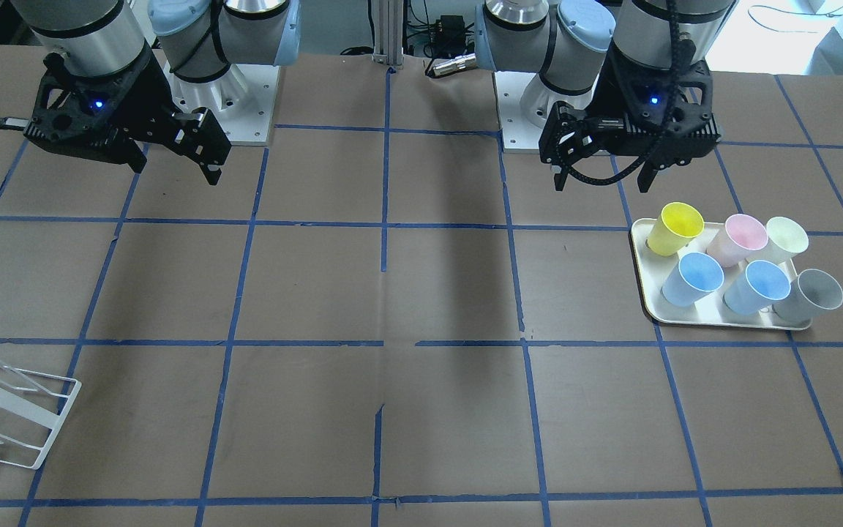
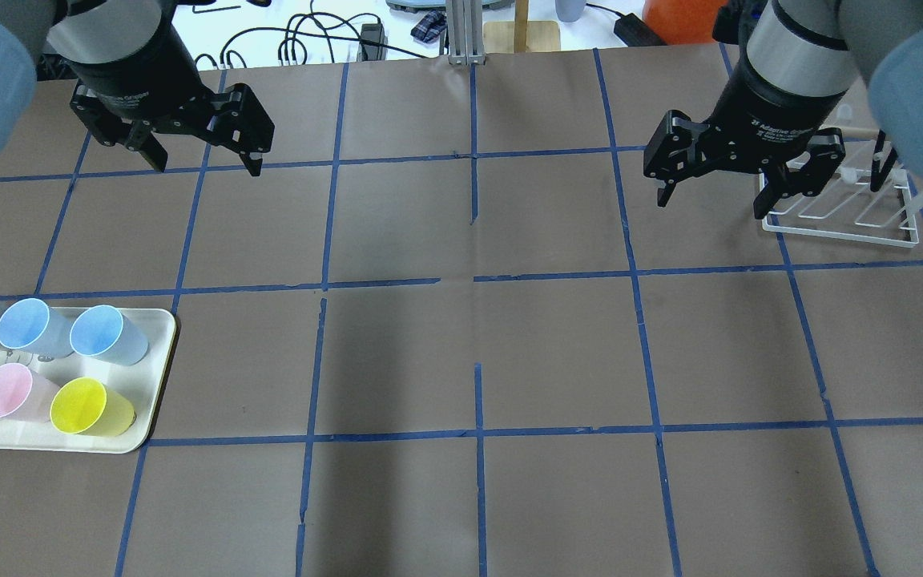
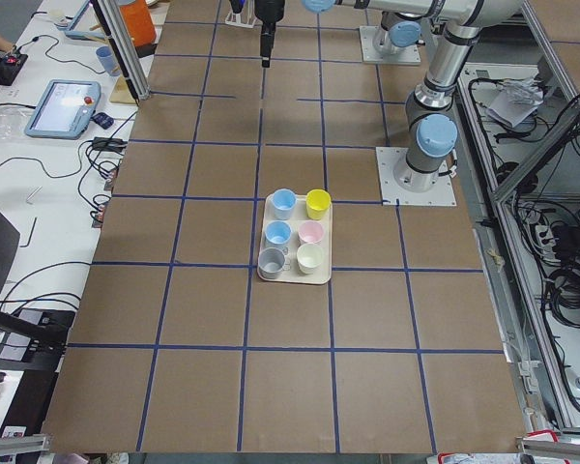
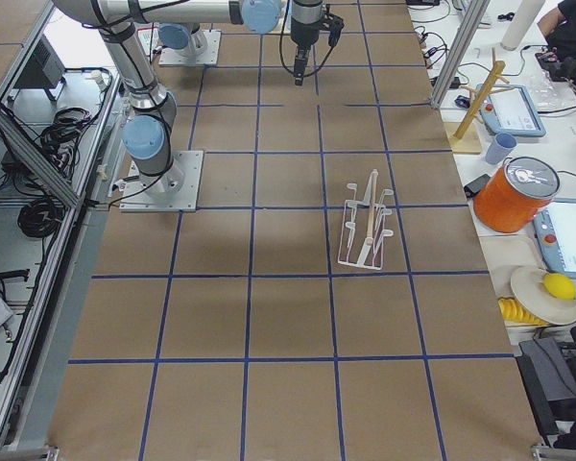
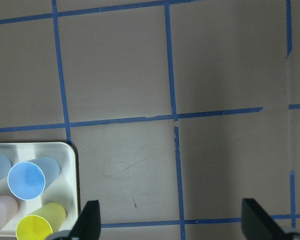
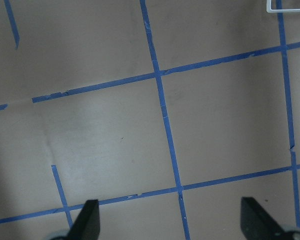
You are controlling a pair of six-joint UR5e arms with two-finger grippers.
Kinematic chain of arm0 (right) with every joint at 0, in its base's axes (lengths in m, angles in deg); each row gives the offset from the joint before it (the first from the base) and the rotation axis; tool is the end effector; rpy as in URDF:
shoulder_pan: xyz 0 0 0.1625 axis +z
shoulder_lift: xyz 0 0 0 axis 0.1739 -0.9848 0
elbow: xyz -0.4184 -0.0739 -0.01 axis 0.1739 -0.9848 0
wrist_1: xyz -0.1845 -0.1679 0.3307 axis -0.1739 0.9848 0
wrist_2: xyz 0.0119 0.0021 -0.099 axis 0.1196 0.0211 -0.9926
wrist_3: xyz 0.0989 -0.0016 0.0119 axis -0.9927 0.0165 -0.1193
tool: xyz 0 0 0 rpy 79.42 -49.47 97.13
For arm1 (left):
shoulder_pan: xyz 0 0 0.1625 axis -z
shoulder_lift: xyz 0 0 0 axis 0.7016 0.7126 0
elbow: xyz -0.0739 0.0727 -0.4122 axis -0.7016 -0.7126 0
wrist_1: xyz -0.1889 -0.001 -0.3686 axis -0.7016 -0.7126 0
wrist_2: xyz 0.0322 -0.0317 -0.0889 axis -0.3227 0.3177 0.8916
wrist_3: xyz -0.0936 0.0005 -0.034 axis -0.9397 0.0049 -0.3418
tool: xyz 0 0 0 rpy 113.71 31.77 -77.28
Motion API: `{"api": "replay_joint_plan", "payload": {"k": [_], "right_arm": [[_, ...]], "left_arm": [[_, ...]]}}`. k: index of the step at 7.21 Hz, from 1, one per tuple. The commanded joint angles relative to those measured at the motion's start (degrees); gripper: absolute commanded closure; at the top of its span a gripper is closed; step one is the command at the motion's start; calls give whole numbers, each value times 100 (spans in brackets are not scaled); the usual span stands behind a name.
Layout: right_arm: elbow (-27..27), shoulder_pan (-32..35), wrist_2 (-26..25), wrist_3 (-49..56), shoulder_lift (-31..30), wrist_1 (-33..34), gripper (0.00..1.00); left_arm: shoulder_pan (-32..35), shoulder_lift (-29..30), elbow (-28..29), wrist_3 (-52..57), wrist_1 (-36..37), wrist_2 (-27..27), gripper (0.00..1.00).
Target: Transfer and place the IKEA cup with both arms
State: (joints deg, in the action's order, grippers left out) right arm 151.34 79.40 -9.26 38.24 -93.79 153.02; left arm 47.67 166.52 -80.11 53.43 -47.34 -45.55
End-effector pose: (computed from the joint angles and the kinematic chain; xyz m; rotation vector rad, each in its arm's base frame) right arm 0.1312 -0.4725 0.4844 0.2985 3.1009 0.0446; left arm -0.1447 -0.4956 0.5168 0.0812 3.0604 -0.0804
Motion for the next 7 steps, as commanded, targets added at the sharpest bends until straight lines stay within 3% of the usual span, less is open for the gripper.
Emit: {"api": "replay_joint_plan", "payload": {"k": [1, 2, 5, 7], "right_arm": [[-22, 6, -57, -16, -3, -14, 0], [-31, 6, -57, -16, -20, -15, 0], [-93, -3, -57, -16, -56, -15, 0], [-93, -3, -13, -7, -82, -15, 0]], "left_arm": [[-482, -159, -385, 64, 262, 51, 0], [-660, -300, -439, 274, 456, 400, 0], [-749, -275, -256, 451, 335, 648, 0], [-872, -109, 138, 592, -138, 606, 0]]}}
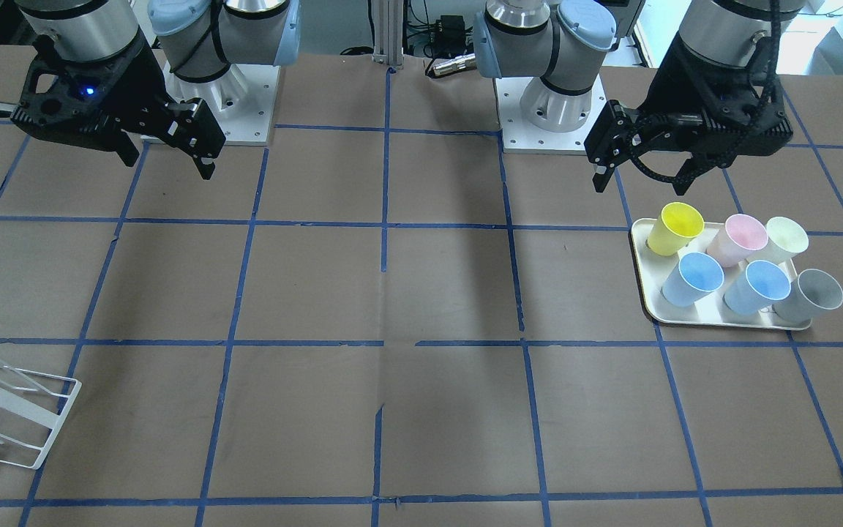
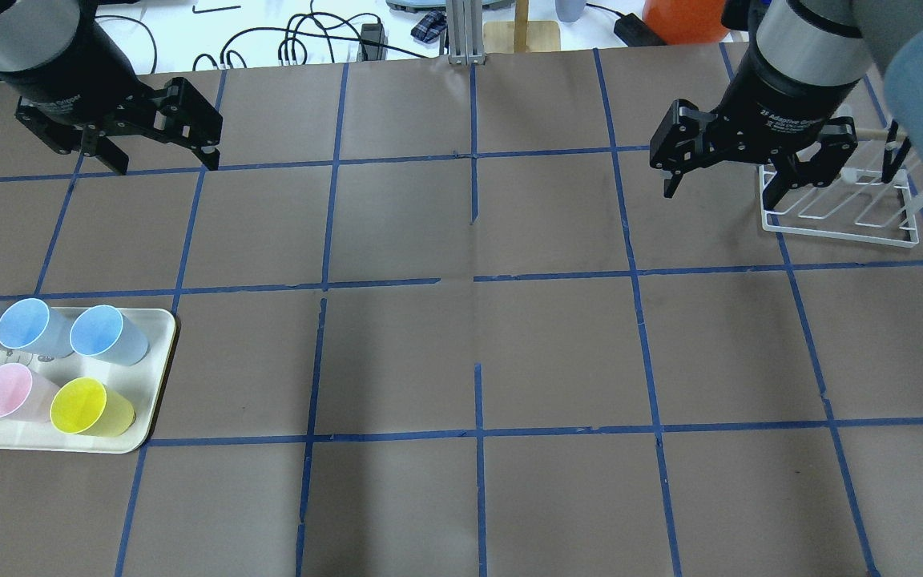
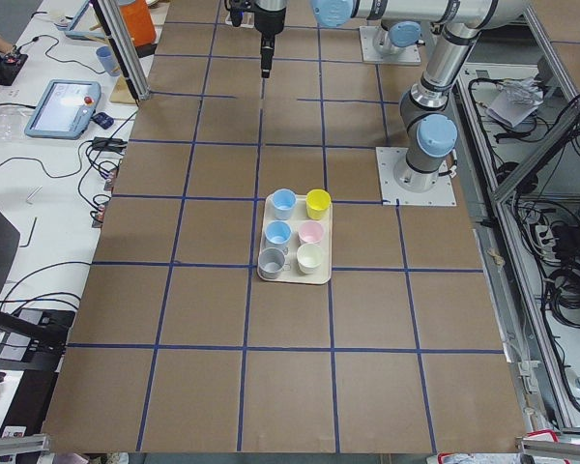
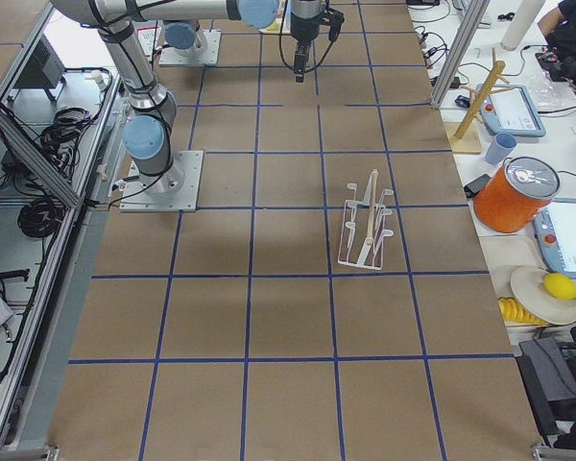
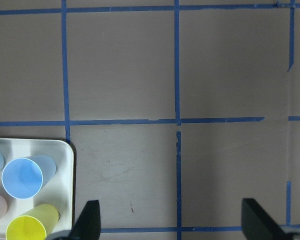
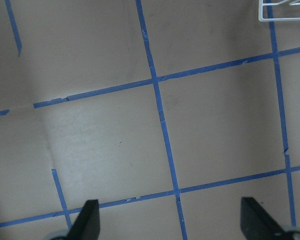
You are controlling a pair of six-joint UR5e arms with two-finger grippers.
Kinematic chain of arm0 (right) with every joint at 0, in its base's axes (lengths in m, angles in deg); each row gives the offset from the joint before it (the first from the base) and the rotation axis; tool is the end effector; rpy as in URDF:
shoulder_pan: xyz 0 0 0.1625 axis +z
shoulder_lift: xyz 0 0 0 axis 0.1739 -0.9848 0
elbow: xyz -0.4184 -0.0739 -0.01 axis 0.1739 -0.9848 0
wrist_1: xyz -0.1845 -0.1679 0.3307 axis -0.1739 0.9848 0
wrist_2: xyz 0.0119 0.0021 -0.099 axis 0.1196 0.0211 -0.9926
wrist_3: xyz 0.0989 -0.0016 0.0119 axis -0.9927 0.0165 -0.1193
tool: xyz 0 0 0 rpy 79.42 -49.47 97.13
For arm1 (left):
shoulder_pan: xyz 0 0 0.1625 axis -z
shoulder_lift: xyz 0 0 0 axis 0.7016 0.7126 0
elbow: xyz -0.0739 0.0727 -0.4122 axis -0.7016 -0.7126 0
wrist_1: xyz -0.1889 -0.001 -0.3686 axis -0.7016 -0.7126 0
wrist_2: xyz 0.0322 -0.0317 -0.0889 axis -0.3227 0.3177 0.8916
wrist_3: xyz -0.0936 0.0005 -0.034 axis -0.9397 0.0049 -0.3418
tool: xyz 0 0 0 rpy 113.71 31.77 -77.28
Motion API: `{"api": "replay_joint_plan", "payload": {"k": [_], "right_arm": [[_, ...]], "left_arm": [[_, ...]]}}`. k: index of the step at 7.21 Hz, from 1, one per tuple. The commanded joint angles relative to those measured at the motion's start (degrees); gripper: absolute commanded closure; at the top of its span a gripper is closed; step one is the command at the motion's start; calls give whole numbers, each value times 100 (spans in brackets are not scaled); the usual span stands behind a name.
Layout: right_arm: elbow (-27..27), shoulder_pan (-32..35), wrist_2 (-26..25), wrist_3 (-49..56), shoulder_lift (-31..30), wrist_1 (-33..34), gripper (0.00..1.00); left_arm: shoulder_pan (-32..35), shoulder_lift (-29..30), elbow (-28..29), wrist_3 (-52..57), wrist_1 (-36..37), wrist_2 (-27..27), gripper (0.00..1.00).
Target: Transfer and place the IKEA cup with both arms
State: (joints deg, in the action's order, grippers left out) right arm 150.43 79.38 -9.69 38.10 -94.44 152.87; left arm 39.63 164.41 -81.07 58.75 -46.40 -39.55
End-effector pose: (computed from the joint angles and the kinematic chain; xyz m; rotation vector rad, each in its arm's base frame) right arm 0.1304 -0.4701 0.4973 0.3029 3.1062 0.0055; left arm -0.0856 -0.4993 0.5282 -0.0137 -3.1228 0.1409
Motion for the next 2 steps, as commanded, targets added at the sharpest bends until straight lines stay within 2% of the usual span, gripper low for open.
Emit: {"api": "replay_joint_plan", "payload": {"k": [1, 2], "right_arm": [[-2, -1, 39, -1, -26, 9, 0], [-2, -1, 48, -2, -26, 0, 0]], "left_arm": [[-69, 190, 358, 60, -425, -159, 0], [-43, 191, 298, -1, -435, -265, 0]]}}
